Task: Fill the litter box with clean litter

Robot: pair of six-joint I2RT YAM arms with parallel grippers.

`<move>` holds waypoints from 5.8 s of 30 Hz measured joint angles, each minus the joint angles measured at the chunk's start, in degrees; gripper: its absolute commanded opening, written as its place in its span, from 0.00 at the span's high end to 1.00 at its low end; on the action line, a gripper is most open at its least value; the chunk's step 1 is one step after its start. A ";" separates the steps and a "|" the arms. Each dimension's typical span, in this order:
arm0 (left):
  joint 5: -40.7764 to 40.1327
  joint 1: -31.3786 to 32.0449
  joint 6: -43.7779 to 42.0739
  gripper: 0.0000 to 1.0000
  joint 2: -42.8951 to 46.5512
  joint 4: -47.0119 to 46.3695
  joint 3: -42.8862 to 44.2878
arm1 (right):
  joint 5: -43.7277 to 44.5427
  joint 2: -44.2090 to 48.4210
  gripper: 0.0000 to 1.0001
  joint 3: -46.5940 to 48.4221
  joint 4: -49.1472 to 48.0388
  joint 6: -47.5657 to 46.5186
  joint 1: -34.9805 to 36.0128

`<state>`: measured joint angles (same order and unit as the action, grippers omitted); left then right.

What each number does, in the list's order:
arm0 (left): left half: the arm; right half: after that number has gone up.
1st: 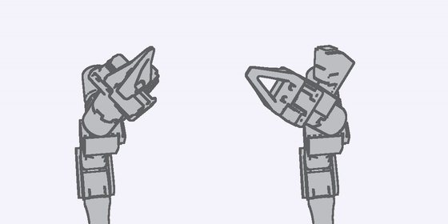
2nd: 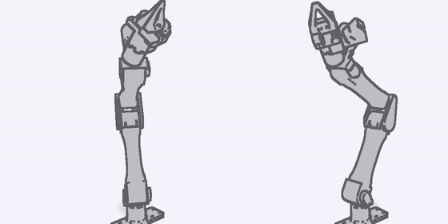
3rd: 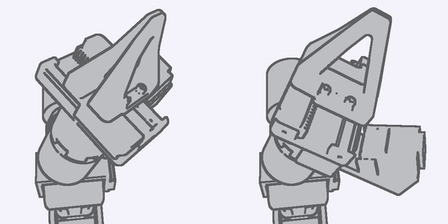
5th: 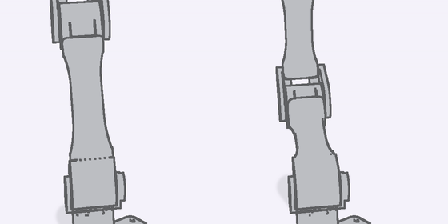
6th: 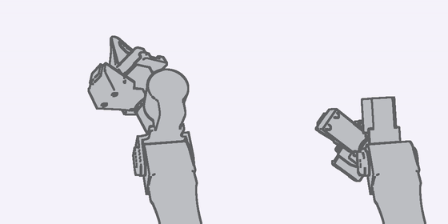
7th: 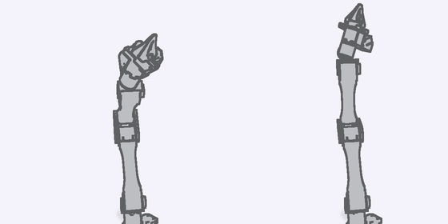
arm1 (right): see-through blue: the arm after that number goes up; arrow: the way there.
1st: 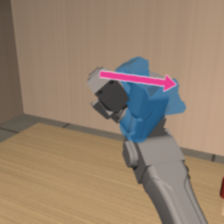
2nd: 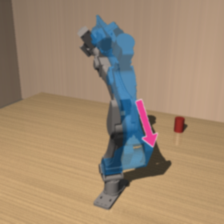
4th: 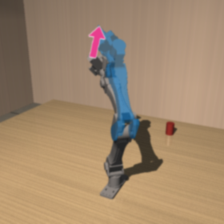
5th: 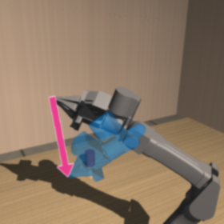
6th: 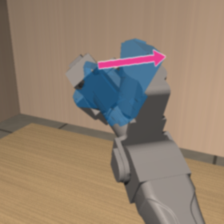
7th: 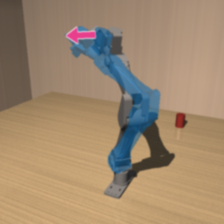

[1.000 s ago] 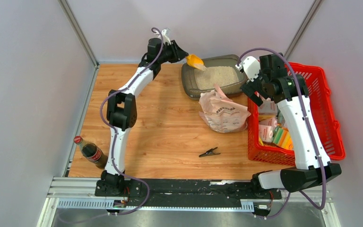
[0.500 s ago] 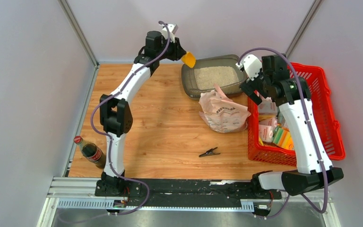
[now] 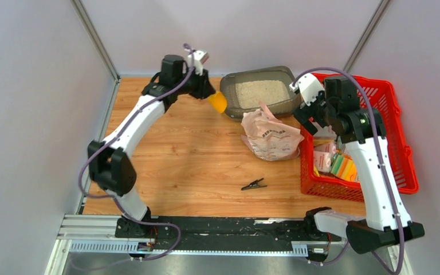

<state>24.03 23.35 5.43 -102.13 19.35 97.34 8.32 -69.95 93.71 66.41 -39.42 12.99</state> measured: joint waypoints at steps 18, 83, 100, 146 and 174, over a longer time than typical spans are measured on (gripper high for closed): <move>28.02 -9.49 17.18 0.89 7.54 -3.89 -33.99 | -10.14 4.13 0.00 -7.63 -2.01 2.19 0.50; 33.09 6.05 -3.65 0.25 -5.99 -40.50 -24.41 | -14.29 -7.76 0.33 -5.44 -0.59 2.03 8.74; 33.73 6.38 -8.33 0.46 -4.81 -35.41 -25.42 | -13.29 -9.68 0.39 -5.16 -0.24 1.86 8.74; 28.89 6.58 -16.37 0.29 -1.51 -32.50 -29.05 | -25.49 -13.92 1.00 4.04 13.09 -9.81 9.01; 35.87 0.68 -13.11 1.00 14.03 -20.72 -34.32 | -30.56 -14.84 1.00 5.79 11.37 -11.78 9.99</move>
<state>59.90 24.03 -7.68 -88.09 -1.37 63.02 -22.24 -84.79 99.50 77.78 -51.20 22.98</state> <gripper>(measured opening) 0.006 0.028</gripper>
